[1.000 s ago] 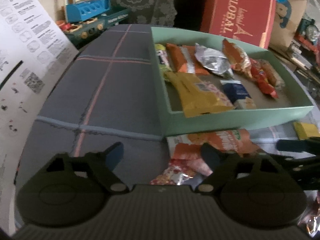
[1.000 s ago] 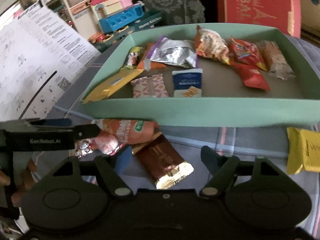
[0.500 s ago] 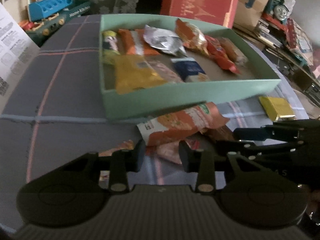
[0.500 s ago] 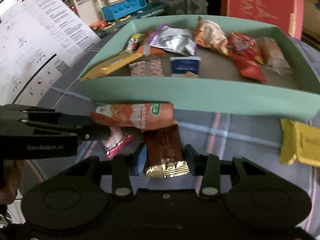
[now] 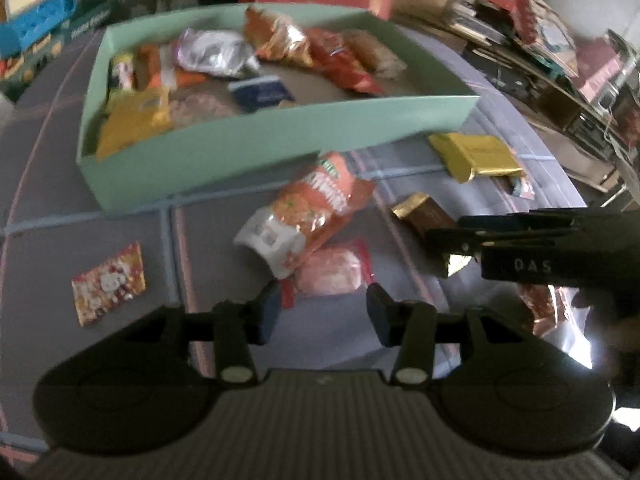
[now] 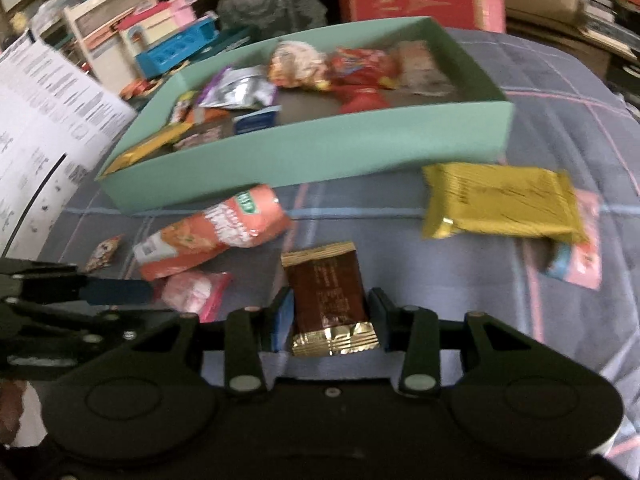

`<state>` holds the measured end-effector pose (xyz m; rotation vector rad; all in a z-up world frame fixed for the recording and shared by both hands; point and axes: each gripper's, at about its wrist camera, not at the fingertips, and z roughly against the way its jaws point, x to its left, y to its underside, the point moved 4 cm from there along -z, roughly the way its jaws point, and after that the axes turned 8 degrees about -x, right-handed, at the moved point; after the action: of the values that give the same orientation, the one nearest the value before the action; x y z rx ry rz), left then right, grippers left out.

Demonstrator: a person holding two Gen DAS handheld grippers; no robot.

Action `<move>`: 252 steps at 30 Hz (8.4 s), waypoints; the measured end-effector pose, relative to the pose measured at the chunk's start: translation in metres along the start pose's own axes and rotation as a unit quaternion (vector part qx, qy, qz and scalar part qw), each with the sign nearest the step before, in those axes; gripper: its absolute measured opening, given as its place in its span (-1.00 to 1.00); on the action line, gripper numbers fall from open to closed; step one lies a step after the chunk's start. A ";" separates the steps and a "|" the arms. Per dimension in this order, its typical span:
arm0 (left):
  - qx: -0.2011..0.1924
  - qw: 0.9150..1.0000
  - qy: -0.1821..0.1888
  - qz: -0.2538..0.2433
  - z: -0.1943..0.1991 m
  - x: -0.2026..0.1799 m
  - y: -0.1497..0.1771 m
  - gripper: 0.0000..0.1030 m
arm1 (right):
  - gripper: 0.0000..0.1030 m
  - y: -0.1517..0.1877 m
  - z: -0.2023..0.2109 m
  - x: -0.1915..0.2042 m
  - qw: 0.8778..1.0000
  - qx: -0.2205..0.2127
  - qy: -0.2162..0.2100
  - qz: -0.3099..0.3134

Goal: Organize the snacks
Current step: 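Grasp orange snack bag with left tool while right grasps brown gold-foil bar, then carry both snacks into the green tray and open both tools, then move both tools back from the tray to the remaining snacks, then grasp red foil candy packet with left tool while right grasps yellow WINSUN bar, then carry both snacks into the green tray and open both tools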

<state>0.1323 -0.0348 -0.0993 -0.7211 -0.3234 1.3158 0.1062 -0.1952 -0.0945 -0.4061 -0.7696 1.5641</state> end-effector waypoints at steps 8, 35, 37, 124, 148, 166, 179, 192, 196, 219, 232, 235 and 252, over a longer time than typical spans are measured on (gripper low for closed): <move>-0.026 0.996 -0.066 -0.049 0.000 0.000 -0.032 0.33 | -0.22 0.007 0.007 -0.013 1.000 -0.019 -0.008 -0.023; 0.018 0.991 -0.042 -0.126 -0.061 -0.051 -0.037 -0.37 | -0.23 0.015 0.010 -0.004 0.997 -0.051 0.008 0.051; 0.013 0.990 -0.050 -0.134 -0.059 -0.056 -0.035 -0.40 | -0.26 0.013 0.012 -0.008 0.998 -0.047 0.003 0.034; 0.029 0.989 -0.017 -0.142 -0.028 -0.145 -0.018 1.00 | 1.00 -0.011 0.102 -0.131 0.972 -0.131 0.039 -0.191; 0.042 0.990 -0.083 -0.105 -0.065 -0.105 -0.012 1.00 | 1.00 -0.003 0.082 -0.132 0.978 -0.099 0.049 -0.178; 0.035 0.995 -0.082 -0.050 -0.066 -0.047 -0.024 1.00 | 1.00 -0.084 -0.027 -0.090 0.996 -0.048 -0.038 0.060; 0.024 0.996 -0.085 -0.031 -0.061 -0.028 -0.024 1.00 | 0.61 -0.045 -0.023 -0.072 0.997 0.024 -0.059 0.036; 0.033 0.996 -0.078 0.015 -0.051 -0.017 -0.024 1.00 | 0.00 -0.032 -0.015 -0.053 0.995 -0.018 0.052 0.081; 0.043 0.995 -0.068 0.055 -0.049 -0.012 -0.029 1.00 | 0.00 -0.023 -0.001 -0.070 0.998 -0.033 0.058 0.005; 0.031 0.997 -0.069 0.021 -0.094 -0.071 -0.069 0.42 | 0.04 0.019 0.041 -0.085 0.994 -0.072 0.040 -0.067; 0.034 0.994 -0.103 -0.027 -0.088 -0.092 -0.047 -0.23 | 0.01 0.018 0.041 -0.089 0.994 -0.075 0.041 -0.072; 0.034 0.995 -0.085 -0.026 -0.082 -0.090 -0.046 -0.27 | 0.00 0.018 0.044 -0.091 0.993 -0.071 0.036 -0.085; -0.099 0.993 -0.065 -0.006 -0.031 -0.053 -0.153 -0.27 | 0.00 -0.100 0.050 -0.080 0.984 -0.157 -0.002 -0.083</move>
<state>0.2543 -0.1062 -0.0148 -0.7990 -0.5687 1.3334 0.1593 -0.2853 -0.0054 -0.5537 -1.0321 1.2901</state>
